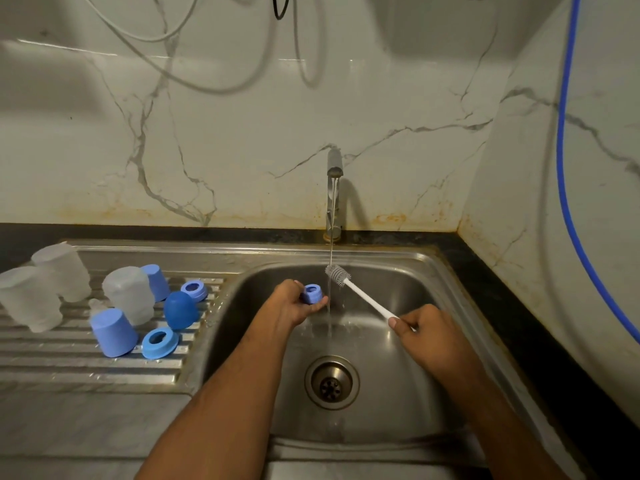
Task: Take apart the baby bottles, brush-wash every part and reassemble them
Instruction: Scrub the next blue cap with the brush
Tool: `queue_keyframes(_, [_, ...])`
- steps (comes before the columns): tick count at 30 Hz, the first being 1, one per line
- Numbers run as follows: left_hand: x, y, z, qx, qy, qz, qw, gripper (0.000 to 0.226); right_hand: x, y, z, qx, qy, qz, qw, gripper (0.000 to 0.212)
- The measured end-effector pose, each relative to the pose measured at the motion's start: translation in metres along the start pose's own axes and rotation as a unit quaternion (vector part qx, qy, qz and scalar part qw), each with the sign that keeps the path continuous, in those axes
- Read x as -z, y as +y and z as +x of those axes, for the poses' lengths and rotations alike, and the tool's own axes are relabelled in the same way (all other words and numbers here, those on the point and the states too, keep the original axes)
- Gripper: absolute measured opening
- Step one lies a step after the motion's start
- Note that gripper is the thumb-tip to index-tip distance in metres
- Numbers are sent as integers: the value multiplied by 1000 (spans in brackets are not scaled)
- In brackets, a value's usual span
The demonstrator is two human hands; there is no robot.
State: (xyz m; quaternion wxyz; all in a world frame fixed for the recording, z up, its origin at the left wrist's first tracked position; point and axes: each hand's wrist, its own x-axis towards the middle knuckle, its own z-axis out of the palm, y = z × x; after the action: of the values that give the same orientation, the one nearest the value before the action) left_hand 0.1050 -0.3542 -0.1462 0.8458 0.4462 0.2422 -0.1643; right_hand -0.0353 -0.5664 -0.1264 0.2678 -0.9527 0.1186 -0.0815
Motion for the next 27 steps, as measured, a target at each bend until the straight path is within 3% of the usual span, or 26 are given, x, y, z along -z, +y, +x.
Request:
queue_keyframes(10, [-1, -5, -8, 39, -90, -18, 995, 30, -16, -16, 0, 12, -14, -6, 1000, 32])
queue_keyframes(15, [2, 0, -4, 6, -62, -30, 998, 18, -17, -6, -1, 11, -44, -10, 999, 30])
queue_keyframes(22, [-8, -7, -4, -3, -58, 22, 998, 32, -20, -19, -3, 27, -16, -21, 999, 33])
queue_keyframes(27, [-6, -4, -4, -18, -28, 3, 999, 20, -15, -8, -6, 11, -37, -16, 999, 36])
